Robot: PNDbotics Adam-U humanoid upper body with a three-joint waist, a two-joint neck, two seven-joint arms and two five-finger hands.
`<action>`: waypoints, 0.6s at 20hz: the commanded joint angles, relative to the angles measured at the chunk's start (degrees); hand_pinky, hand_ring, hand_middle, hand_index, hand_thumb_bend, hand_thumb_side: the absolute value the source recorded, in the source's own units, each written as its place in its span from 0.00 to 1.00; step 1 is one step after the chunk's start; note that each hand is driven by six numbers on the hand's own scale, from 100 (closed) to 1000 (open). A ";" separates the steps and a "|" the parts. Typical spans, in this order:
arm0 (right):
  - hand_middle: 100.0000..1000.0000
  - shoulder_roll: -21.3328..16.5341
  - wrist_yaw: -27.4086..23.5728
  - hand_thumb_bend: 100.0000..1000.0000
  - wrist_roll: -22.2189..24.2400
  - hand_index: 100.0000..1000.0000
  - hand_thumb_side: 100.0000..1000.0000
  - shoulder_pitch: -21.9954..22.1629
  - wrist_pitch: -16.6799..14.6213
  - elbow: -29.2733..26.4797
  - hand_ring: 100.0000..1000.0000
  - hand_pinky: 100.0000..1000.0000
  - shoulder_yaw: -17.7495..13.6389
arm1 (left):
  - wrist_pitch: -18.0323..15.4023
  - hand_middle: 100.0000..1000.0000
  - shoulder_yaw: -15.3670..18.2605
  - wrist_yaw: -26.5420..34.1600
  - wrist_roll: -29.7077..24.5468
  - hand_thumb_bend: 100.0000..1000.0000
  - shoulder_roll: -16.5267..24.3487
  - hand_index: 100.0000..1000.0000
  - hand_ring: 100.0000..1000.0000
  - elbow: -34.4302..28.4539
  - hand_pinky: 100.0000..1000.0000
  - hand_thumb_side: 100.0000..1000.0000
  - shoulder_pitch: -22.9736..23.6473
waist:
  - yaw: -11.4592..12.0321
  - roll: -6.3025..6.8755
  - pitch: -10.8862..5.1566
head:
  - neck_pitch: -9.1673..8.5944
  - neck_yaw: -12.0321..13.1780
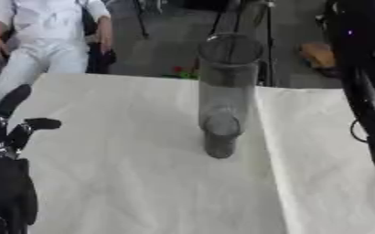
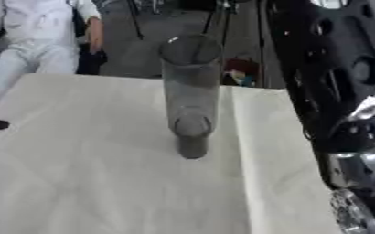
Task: Arrange flowers into the vase.
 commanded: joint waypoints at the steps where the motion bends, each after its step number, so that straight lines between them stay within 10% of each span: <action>1: 0.00 -0.20 -0.76 0.38 -0.16 0.00 0.33 -1.89 0.11 -0.91 0.00 0.00 -0.25 | -0.13 0.92 -0.26 0.33 -0.33 0.36 0.94 0.93 0.84 -0.86 0.53 0.98 -0.82 | 0.17 0.20 -0.91 | -1.11 -0.05; 7: 0.00 -1.15 -2.32 0.38 0.36 0.00 0.33 -1.33 0.78 -1.39 0.00 0.00 0.10 | -0.27 0.92 -0.29 0.42 -0.39 0.36 0.89 0.93 0.84 -0.86 0.53 0.98 -1.02 | 0.24 0.02 -0.54 | -1.27 -0.01; 8: 0.00 -1.25 -2.51 0.05 0.41 0.00 0.53 -1.29 0.83 -1.45 0.00 0.00 0.14 | -0.27 0.92 -0.29 0.43 -0.38 0.32 0.89 0.93 0.84 -0.86 0.53 0.96 -1.01 | 0.25 0.02 -0.54 | -1.22 -0.02; 9: 0.00 -1.74 -2.80 0.38 0.73 0.00 0.33 -0.82 1.02 -1.54 0.00 0.00 0.50 | -0.26 0.92 -0.15 0.40 -0.28 0.36 0.91 0.93 0.84 -0.86 0.52 0.98 -0.98 | -0.11 0.00 -0.28 | -1.05 0.49; 12: 0.00 -4.68 -4.80 0.38 2.18 0.00 0.32 1.54 1.64 -2.73 0.00 0.00 1.14 | -0.25 0.92 -0.10 0.37 -0.13 0.36 0.87 0.93 0.84 -0.86 0.53 0.98 -1.01 | -0.24 0.05 0.01 | -0.93 0.76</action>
